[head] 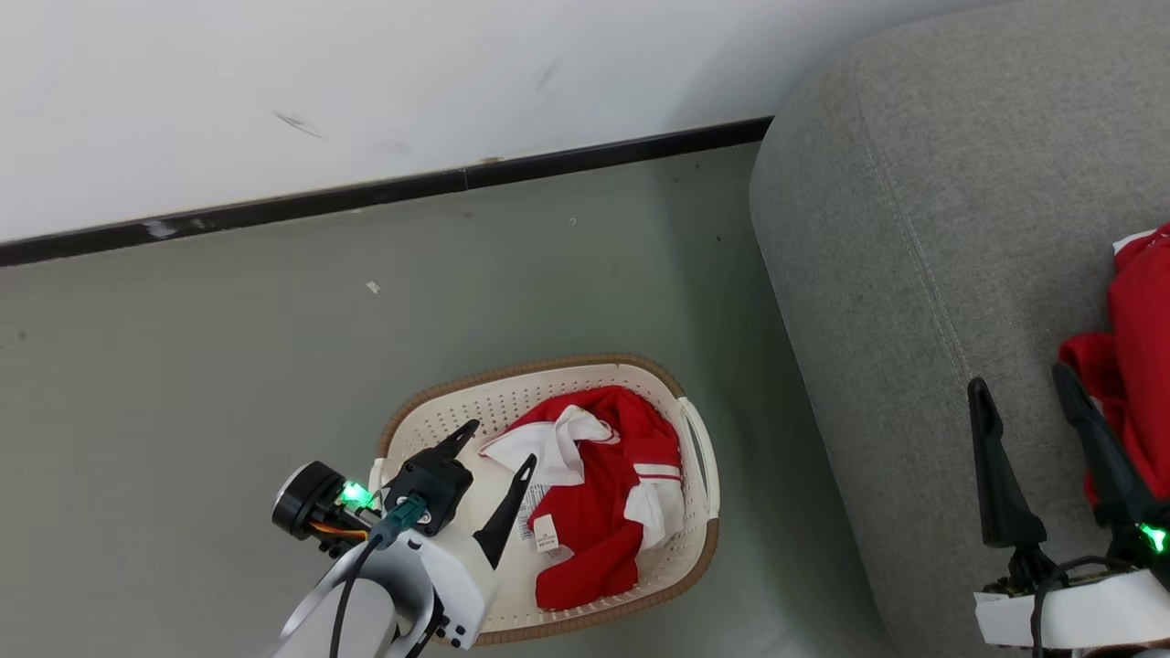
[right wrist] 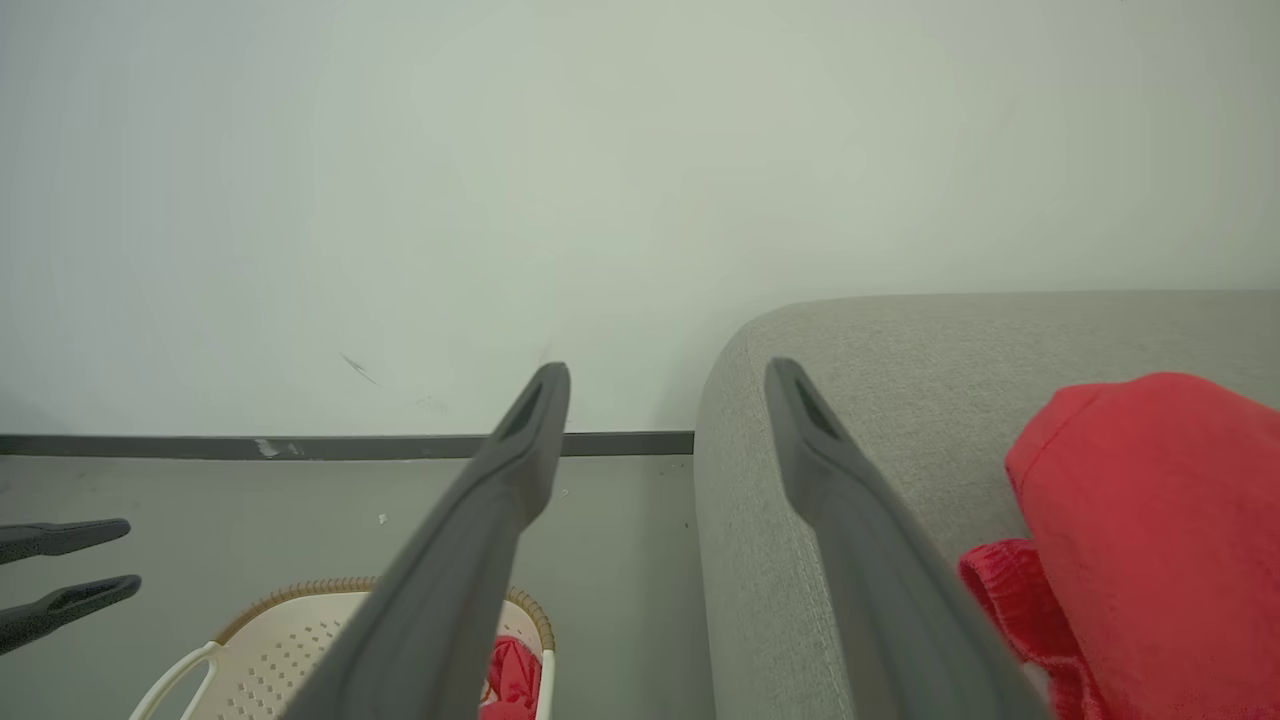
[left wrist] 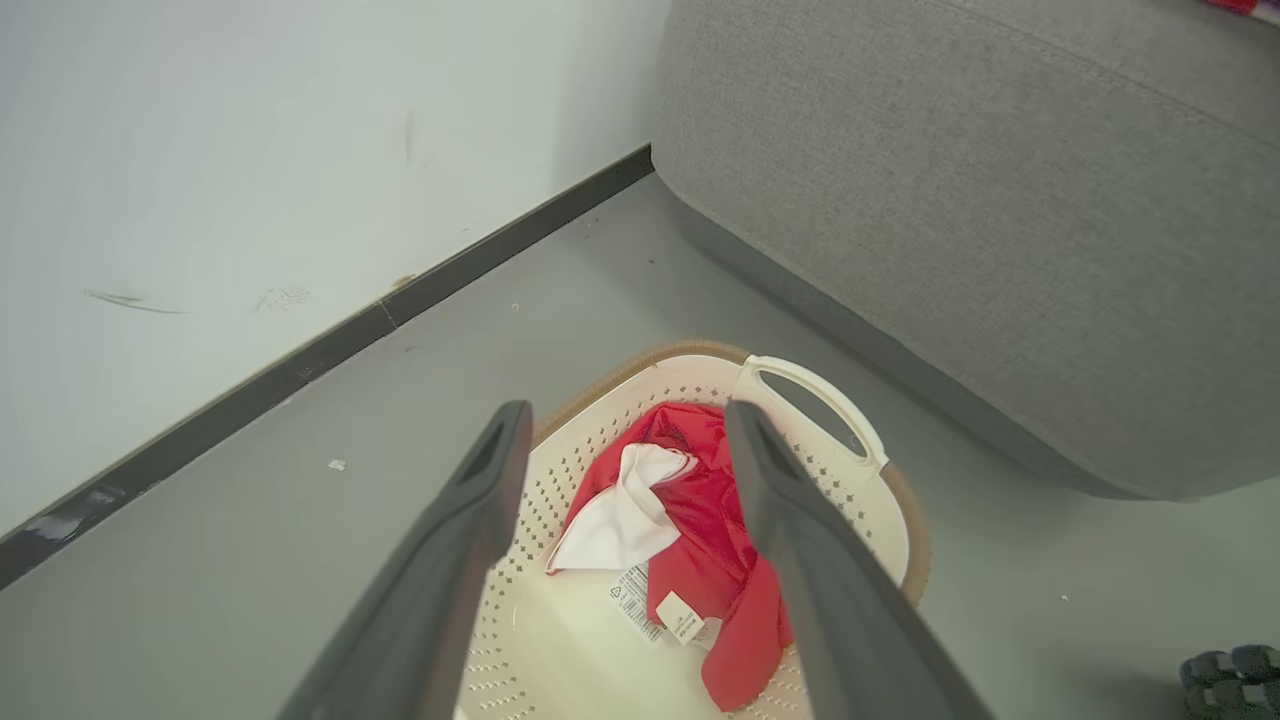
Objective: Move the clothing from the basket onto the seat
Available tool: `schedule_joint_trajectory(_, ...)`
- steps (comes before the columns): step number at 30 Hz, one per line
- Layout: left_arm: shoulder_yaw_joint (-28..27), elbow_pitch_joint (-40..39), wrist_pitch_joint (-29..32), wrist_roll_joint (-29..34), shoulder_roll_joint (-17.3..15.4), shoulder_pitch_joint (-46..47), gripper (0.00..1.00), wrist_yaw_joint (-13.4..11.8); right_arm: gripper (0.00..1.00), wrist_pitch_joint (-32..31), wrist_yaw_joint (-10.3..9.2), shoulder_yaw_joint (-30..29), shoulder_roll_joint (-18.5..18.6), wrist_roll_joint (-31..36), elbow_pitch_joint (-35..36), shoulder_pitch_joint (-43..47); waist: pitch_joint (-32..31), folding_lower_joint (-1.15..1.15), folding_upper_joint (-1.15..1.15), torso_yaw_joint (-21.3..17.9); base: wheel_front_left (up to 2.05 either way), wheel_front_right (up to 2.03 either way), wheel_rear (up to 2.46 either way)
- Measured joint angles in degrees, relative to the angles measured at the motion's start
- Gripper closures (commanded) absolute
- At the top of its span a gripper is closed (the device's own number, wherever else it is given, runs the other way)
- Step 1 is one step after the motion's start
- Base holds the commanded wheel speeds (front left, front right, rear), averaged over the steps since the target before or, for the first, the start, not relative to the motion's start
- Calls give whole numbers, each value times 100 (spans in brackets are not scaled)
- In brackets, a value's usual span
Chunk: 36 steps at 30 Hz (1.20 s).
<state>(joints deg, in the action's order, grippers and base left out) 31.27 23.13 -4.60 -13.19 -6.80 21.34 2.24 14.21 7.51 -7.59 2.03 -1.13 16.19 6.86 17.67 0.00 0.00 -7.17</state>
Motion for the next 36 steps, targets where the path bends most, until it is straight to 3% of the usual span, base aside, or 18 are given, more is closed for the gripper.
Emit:
schedule_joint_trajectory(15,294,746,-3,274,148,693,0,194,0,0,0,303,0,-208,192,-765,897,0,0,-525,0,0,0)
schedule_joint_trajectory(36,377,1680,-161,490,170,1511,0,232,0,42,0,670,2,-494,176,-1724,1928,0,0,-1202,0,0,0)
